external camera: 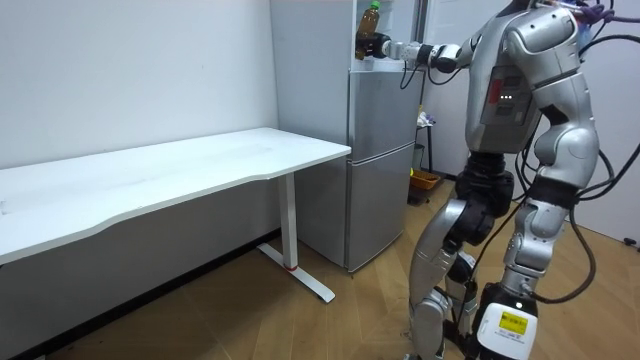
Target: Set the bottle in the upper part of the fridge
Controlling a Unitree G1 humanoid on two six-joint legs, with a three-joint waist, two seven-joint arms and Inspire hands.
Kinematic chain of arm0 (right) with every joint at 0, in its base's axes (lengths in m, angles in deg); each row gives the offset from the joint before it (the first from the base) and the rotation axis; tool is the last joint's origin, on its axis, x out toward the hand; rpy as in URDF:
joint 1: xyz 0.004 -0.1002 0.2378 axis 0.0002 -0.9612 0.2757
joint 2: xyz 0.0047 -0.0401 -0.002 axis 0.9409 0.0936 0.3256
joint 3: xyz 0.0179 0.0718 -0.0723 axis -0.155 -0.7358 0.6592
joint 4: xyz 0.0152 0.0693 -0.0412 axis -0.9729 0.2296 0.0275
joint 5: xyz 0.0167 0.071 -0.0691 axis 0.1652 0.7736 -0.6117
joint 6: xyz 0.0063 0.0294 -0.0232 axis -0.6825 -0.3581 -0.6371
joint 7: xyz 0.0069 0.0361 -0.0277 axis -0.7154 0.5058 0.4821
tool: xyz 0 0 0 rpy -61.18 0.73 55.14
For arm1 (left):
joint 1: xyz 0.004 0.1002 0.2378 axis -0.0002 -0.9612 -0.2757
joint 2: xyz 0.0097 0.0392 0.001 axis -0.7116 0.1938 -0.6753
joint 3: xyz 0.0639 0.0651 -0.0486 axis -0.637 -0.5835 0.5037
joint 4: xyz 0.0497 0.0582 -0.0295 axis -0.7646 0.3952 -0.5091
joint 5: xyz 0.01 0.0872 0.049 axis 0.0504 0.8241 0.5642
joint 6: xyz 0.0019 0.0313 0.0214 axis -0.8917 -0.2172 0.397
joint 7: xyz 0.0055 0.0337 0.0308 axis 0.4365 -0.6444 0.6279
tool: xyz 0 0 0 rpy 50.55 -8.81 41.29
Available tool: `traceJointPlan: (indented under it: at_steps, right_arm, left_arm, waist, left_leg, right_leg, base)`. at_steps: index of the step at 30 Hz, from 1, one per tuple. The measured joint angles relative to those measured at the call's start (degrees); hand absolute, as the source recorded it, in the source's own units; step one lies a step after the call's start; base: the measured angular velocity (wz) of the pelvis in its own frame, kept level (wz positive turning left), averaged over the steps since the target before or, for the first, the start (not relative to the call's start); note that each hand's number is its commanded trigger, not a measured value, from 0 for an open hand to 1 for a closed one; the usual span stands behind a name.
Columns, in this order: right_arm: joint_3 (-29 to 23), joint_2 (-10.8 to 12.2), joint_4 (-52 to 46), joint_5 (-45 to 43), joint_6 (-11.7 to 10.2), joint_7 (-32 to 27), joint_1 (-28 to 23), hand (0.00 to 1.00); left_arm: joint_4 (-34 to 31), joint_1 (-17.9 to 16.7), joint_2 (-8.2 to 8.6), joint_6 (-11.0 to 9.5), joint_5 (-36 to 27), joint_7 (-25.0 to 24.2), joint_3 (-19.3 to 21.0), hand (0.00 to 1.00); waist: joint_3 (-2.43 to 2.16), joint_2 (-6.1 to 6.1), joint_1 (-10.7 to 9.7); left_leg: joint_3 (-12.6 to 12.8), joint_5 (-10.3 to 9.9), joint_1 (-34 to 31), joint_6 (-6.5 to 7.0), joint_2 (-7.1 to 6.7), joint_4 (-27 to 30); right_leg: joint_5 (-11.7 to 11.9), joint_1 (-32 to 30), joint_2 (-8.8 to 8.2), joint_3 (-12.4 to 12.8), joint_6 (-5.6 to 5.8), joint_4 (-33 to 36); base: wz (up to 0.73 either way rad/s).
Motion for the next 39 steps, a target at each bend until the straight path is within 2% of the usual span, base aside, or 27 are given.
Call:
traceJointPlan:
  at_steps: [5,6,9,12,20,21,22,24,26,32,39]
  right_arm:
    - [0.65,-0.13,2.86,0.01,-0.73,-0.19,2.05,1.0]
    - [1.01,-0.14,3.83,0.01,-1.65,-0.38,2.23,1.0]
    - [1.72,-0.13,7.36,0.03,-4.0,-0.65,3.14,1.0]
    - [1.75,-0.13,8.24,-0.04,-5.84,-0.32,3.14,1.0]
    - [1.78,-0.16,10.21,-0.32,-10.84,-0.71,3.17,1.0]
    - [1.73,-0.18,10.71,-0.29,-11.34,-0.71,3.18,0.93]
    - [1.73,-0.22,11.02,-0.29,-11.66,-0.67,3.18,0.55]
    - [1.67,-0.2,11.62,-0.32,-12.25,-0.56,3.29,0.0]
    - [1.66,-0.12,12.21,-0.56,-12.58,-0.39,4.1,0.0]
    - [1.62,-0.09,13.97,-3.44,-15.24,0.22,5.6,0.0]
    - [4.4,-0.86,14.05,-10.33,-15.58,2.61,4.09,0.0]
  left_arm:
    - [-0.16,0.82,-1.32,0.08,0.0,0.14,-0.18,0.0]
    - [-0.08,0.85,-2.02,0.09,0.05,0.47,-1.49,0.0]
    - [-0.08,0.85,-3.19,0.1,-0.6,1.12,-3.55,0.0]
    - [-0.17,0.98,-3.36,0.59,-1.37,1.33,-5.04,0.0]
    - [-2.29,1.1,-3.83,1.37,-5.39,1.35,-7.87,0.0]
    - [-2.3,1.12,-4.03,1.34,-5.49,1.35,-8.75,0.0]
    - [-2.3,1.12,-4.07,1.34,-5.5,1.33,-8.99,0.0]
    - [-2.29,1.12,-4.08,1.36,-5.74,1.33,-9.08,0.0]
    - [-2.29,1.12,-4.11,1.36,-6.79,1.32,-9.65,0.0]
    - [-2.25,1.1,-5.14,1.24,-7.7,1.3,-10.12,0.0]
    - [-2.21,1.59,-5.23,1.23,-7.67,1.76,-10.16,0.0]
  waist:
    - [0.26,0.42,0.28]
    - [0.59,0.86,0.4]
    - [0.66,0.96,0.82]
    - [0.9,1.52,1.27]
    - [0.93,2.66,3.2]
    - [0.93,2.84,3.57]
    - [0.93,2.89,3.7]
    - [0.96,3.05,3.93]
    - [1.12,3.66,3.95]
    - [1.16,6.05,4.27]
    - [1.07,6.2,4.21]
  left_leg:
    - [-0.45,0.01,-1.19,0.01,0.12,0.92]
    - [-0.78,0.06,-1.81,-0.03,0.13,1.1]
    - [-1.54,0.31,-2.22,-0.19,0.17,1.21]
    - [-2.05,0.32,-3.41,-0.43,0.76,2.12]
    - [-2.18,0.94,-6.02,-0.93,1.67,3.13]
    - [-2.14,0.94,-5.94,-0.92,1.67,3.14]
    - [-2.14,0.96,-5.93,-0.92,1.66,3.14]
    - [-2.2,1.03,-5.95,-0.96,1.66,3.15]
    - [-2.22,1.04,-6.04,-0.96,1.68,3.27]
    - [-2.12,1.31,-6.19,-0.81,1.5,2.98]
    - [-1.89,1.76,-5.96,-0.97,1.51,2.21]
  right_leg:
    - [0.14,-0.75,0.12,-0.45,-0.22,0.29]
    - [0.19,-0.9,0.21,-0.72,-0.31,0.31]
    - [0.28,-1.13,0.53,-1.14,-0.46,0.27]
    - [0.63,-1.91,1.28,-1.39,-1.02,-0.03]
    - [0.68,-4.66,1.98,-1.06,-1.86,0.23]
    - [0.67,-4.68,1.92,-1.04,-1.86,0.43]
    - [0.66,-4.73,1.88,-1.04,-1.88,0.57]
    - [0.48,-4.81,1.83,-1.13,-1.98,0.83]
    - [0.31,-4.81,1.83,-1.16,-1.82,0.85]
    - [0.09,-5.27,1.65,-1.11,-1.38,1.0]
    - [-0.1,-5.78,1.33,-0.95,-2.1,1.99]
  base:
    - [0.02]
    - [0.09]
    - [0.11]
    - [0.02]
    - [-0.01]
    - [0.0]
    - [0.0]
    - [0.0]
    - [0.0]
    - [0.0]
    - [0.0]
